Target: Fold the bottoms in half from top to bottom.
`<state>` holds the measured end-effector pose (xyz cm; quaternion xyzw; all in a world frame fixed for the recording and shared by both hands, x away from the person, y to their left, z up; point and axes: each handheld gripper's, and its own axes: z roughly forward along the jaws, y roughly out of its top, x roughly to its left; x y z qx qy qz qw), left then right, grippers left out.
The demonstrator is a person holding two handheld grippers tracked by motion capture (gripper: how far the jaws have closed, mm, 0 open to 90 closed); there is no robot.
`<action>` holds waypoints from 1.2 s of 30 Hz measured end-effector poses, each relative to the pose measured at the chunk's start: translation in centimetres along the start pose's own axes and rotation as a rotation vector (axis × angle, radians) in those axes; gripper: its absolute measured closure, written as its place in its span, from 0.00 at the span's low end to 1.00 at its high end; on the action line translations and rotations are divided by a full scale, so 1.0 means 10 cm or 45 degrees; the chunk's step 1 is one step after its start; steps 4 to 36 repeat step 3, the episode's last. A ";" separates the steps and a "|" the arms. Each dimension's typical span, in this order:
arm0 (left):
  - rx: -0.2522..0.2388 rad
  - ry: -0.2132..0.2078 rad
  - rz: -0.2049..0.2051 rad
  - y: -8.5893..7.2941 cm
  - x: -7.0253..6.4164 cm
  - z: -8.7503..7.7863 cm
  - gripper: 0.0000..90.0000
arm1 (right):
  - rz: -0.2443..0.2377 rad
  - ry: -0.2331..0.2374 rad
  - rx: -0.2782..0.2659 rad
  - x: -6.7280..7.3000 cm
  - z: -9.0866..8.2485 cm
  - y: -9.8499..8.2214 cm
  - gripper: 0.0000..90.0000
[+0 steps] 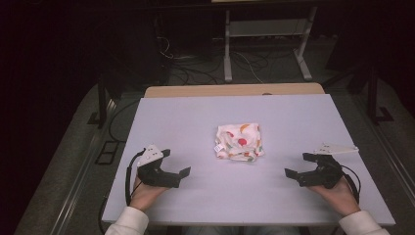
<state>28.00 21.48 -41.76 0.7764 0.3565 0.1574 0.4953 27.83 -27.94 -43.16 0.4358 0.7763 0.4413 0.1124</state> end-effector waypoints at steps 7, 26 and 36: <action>-0.003 0.005 -0.010 -0.02 0.01 -0.01 0.00 | -0.009 -0.016 0.007 -0.01 -0.01 0.00 0.00; -0.003 0.005 -0.010 -0.02 0.01 -0.01 0.00 | -0.009 -0.016 0.007 -0.01 -0.01 0.00 0.00; -0.003 0.005 -0.010 -0.02 0.01 -0.01 0.00 | -0.009 -0.016 0.007 -0.01 -0.01 0.00 0.00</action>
